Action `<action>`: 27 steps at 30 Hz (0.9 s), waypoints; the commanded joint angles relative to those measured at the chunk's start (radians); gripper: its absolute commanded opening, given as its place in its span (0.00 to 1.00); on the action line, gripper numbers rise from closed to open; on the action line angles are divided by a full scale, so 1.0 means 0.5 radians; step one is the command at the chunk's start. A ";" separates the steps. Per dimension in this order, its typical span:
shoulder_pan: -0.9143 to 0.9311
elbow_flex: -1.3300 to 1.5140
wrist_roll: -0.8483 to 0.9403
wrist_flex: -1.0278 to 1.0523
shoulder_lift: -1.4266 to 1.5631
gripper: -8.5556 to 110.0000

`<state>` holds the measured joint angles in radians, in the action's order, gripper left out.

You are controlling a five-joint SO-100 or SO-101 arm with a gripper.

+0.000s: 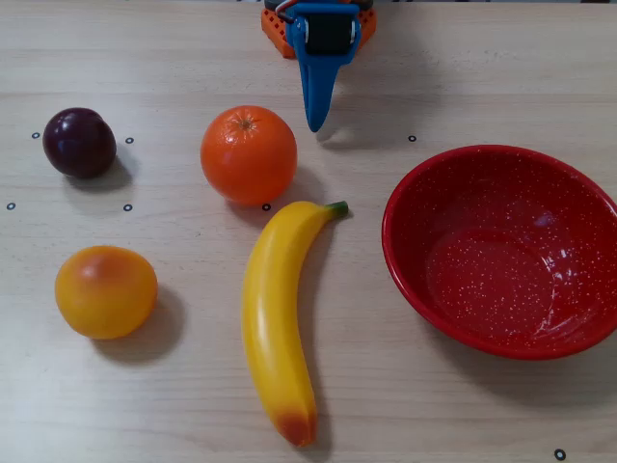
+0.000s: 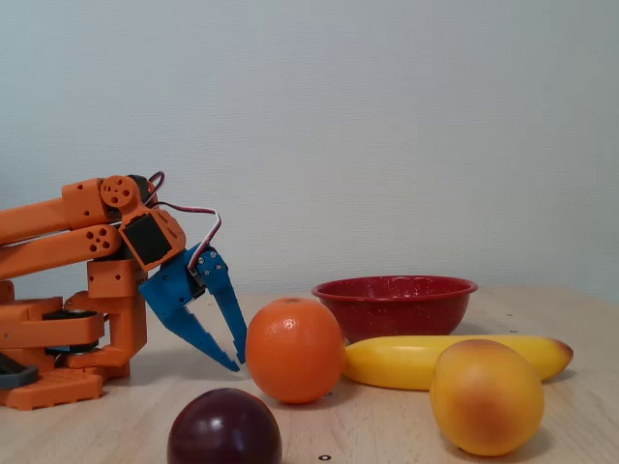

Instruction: Put banana in the red bowl.

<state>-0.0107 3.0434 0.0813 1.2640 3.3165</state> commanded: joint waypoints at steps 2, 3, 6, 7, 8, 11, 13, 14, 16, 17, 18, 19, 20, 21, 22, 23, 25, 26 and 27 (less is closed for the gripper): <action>-0.037 0.025 -0.003 0.129 0.031 0.07; -0.037 0.025 0.003 0.129 0.031 0.07; -0.043 0.025 0.015 0.129 0.031 0.07; -0.043 0.025 0.015 0.129 0.031 0.07; -0.043 0.025 0.012 0.129 0.031 0.07; -0.055 0.025 0.015 0.123 0.031 0.07; -0.067 0.028 0.034 0.067 0.012 0.07; -0.074 0.031 0.043 0.028 -0.009 0.07; -0.080 0.006 0.052 -0.040 -0.061 0.07; -0.092 -0.012 0.058 -0.055 -0.092 0.07; -0.101 -0.037 0.061 -0.055 -0.123 0.07; -0.110 -0.061 0.061 -0.055 -0.160 0.07; -0.123 -0.086 0.061 -0.055 -0.196 0.07; -0.132 -0.120 0.061 -0.052 -0.230 0.07; -0.141 -0.150 0.067 -0.052 -0.261 0.07; -0.147 -0.187 0.074 -0.052 -0.291 0.07; -0.153 -0.261 0.092 -0.052 -0.350 0.07; -0.153 -0.295 0.117 -0.052 -0.368 0.07; -0.150 -0.325 0.144 -0.052 -0.383 0.07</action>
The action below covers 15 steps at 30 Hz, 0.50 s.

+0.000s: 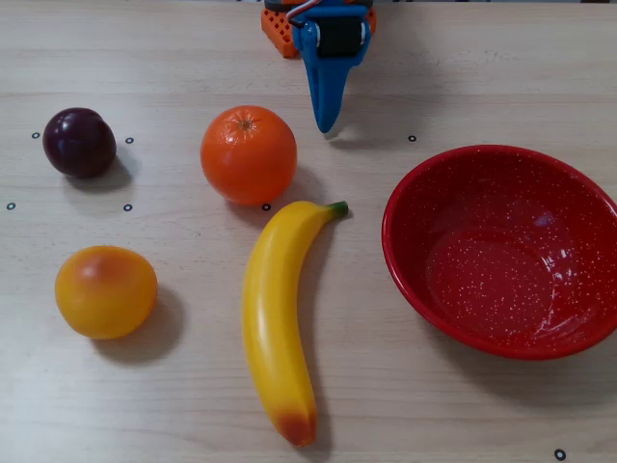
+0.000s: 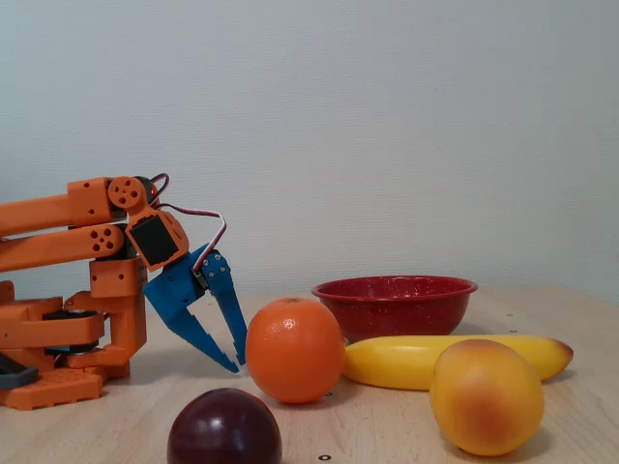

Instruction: Put banana in the red bowl.

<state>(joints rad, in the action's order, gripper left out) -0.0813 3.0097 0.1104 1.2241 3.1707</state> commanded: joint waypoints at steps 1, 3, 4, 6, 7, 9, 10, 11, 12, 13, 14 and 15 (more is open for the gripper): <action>-0.006 -0.295 0.114 0.028 -0.123 0.07; -0.003 -0.365 0.163 0.037 -0.169 0.07; -0.003 -0.399 0.181 0.037 -0.199 0.07; -0.003 -0.488 0.215 0.040 -0.267 0.07; 0.000 -0.531 0.218 0.040 -0.304 0.07; 0.000 -0.623 0.227 0.046 -0.383 0.07; 0.000 -0.666 0.230 0.046 -0.423 0.07; 0.000 -0.715 0.236 0.055 -0.466 0.07; 0.000 -0.767 0.236 0.067 -0.509 0.07; 0.000 -0.819 0.236 0.083 -0.561 0.07; 0.000 -0.881 0.236 0.104 -0.617 0.07; 0.000 -0.942 0.236 0.126 -0.669 0.07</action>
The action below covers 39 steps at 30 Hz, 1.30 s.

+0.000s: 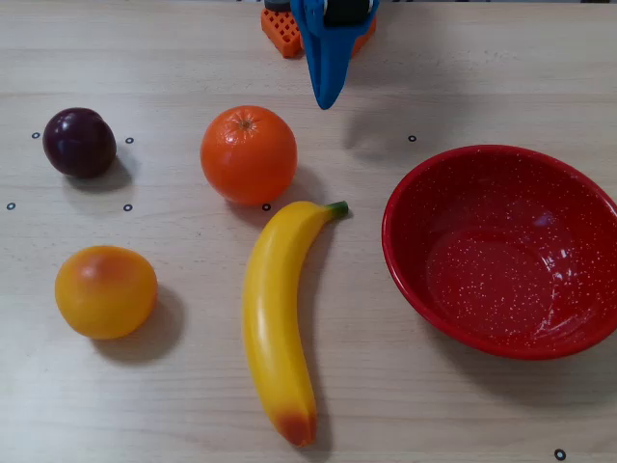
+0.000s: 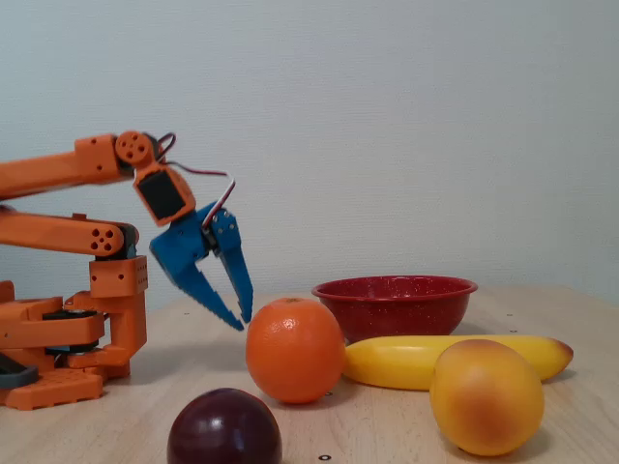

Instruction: Put banana in the red bowl.

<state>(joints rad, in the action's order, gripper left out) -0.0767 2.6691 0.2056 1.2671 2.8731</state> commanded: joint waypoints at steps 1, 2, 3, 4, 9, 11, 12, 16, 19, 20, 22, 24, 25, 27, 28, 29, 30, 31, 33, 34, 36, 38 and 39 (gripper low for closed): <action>-0.006 -0.319 0.046 0.052 -0.126 0.07; -0.003 -0.387 0.046 0.071 -0.178 0.07; -0.003 -0.460 0.046 0.098 -0.230 0.07; -0.003 -0.543 0.043 0.123 -0.282 0.07; -0.003 -0.954 0.046 0.215 -0.515 0.07; -0.003 -1.058 0.107 0.221 -0.568 0.07; 0.000 -1.111 0.129 0.230 -0.601 0.07; 0.031 -1.494 0.190 0.454 -0.877 0.07; 0.061 -1.871 0.199 0.675 -1.157 0.07; 0.071 -1.960 0.209 0.703 -1.224 0.07; 0.098 -2.098 0.295 0.724 -1.328 0.07; 0.138 -2.240 0.371 0.730 -1.442 0.07; 0.163 -2.319 0.423 0.733 -1.503 0.07; 0.212 -2.476 0.512 0.742 -1.635 0.07; 0.233 -2.553 0.568 0.755 -1.700 0.07; 0.258 -2.638 0.632 0.773 -1.770 0.07; 0.282 -2.724 0.681 0.795 -1.841 0.07; 0.304 -2.807 0.746 0.816 -1.908 0.07; 0.347 -2.948 0.884 0.831 -2.028 0.07; 0.362 -3.007 0.945 0.828 -2.080 0.07; 0.402 -3.099 1.068 0.822 -2.184 0.07; 0.436 -3.139 1.169 0.792 -2.261 0.07; 0.451 -3.157 1.227 0.795 -2.304 0.07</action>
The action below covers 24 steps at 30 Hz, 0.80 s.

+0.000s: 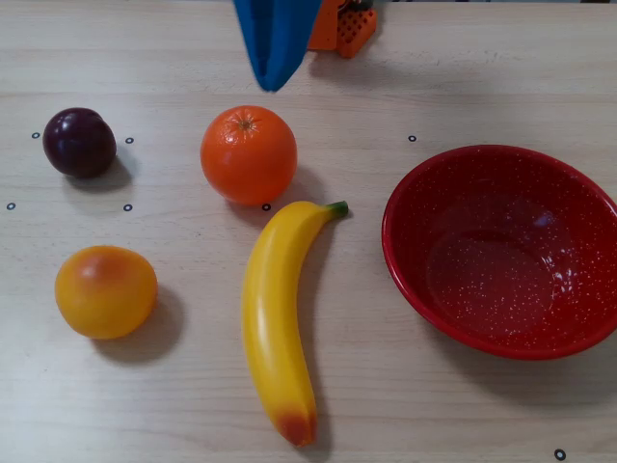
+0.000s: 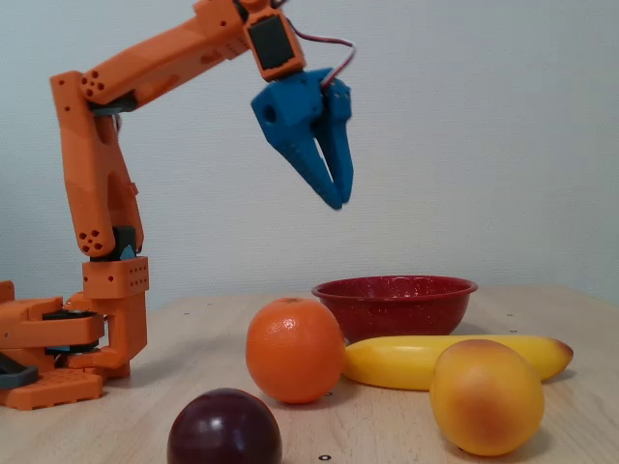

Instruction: Put banana in the red bowl.

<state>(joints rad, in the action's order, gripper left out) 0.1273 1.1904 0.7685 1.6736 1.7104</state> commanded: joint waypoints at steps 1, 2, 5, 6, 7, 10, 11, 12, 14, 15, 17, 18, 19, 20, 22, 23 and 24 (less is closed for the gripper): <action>0.058 -0.209 0.178 -0.015 -0.012 0.07; 0.074 -0.227 0.245 -0.006 -0.055 0.07; 0.117 -0.295 0.448 0.031 -0.184 0.07; 0.129 -0.316 0.506 0.037 -0.227 0.08; 0.141 -0.331 0.555 0.025 -0.273 0.09; 0.169 -0.417 0.693 -0.006 -0.414 0.11; 0.175 -0.457 0.715 -0.025 -0.460 0.12; 0.181 -0.500 0.746 -0.031 -0.506 0.13; 0.193 -0.580 0.801 -0.040 -0.595 0.16; 0.199 -0.611 0.841 -0.040 -0.644 0.19; 0.212 -0.669 0.923 -0.031 -0.736 0.24; 0.218 -0.703 0.957 -0.028 -0.782 0.25; 0.218 -0.727 0.982 -0.031 -0.822 0.26; 0.218 -0.749 1.003 -0.040 -0.859 0.27; 0.221 -0.795 1.040 -0.055 -0.936 0.28; 0.221 -0.822 1.055 -0.061 -0.973 0.29; 0.218 -0.853 1.071 -0.058 -1.012 0.29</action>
<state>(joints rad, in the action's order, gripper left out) 0.2102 0.8759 1.2717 1.6705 1.1628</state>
